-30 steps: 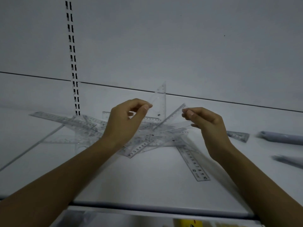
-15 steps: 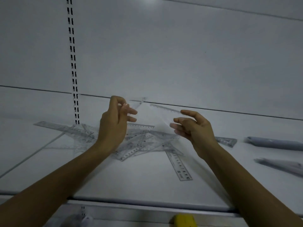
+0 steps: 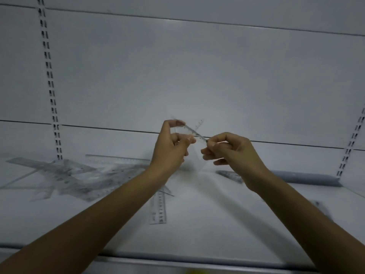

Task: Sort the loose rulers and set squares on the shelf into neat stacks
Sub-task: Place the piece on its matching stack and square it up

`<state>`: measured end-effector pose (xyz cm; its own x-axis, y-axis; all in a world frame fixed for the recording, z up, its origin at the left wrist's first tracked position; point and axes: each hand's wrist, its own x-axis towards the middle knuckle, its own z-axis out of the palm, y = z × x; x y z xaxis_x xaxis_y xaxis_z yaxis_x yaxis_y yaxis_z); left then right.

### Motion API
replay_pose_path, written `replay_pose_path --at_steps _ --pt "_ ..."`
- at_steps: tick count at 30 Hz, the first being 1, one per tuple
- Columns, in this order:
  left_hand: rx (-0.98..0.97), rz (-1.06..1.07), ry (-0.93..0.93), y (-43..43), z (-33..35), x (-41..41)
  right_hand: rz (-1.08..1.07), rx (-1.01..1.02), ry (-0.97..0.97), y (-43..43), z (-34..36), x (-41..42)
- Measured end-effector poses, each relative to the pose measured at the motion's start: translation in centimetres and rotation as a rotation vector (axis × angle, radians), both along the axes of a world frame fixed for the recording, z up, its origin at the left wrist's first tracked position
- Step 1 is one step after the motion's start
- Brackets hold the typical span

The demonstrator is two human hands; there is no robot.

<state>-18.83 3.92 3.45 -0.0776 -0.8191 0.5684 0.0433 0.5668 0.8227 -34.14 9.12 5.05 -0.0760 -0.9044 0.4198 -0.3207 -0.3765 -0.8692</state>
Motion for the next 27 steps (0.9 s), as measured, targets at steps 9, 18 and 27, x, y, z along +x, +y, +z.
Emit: replay_pose_path --at_steps 9,18,27 --pt "0.150 0.020 -0.151 -1.2 -2.2 -9.0 -0.260 -0.078 0.540 -0.3 0.1 -11.7" --pt "-0.145 0.136 -0.725 -1.6 -5.5 -8.6 -0.422 -0.255 0.945 1.1 -1.8 -15.7" --pt "-0.382 -0.129 -0.829 1.0 -6.4 -11.1 -0.646 -0.464 1.223 6.6 -6.3 -20.2"
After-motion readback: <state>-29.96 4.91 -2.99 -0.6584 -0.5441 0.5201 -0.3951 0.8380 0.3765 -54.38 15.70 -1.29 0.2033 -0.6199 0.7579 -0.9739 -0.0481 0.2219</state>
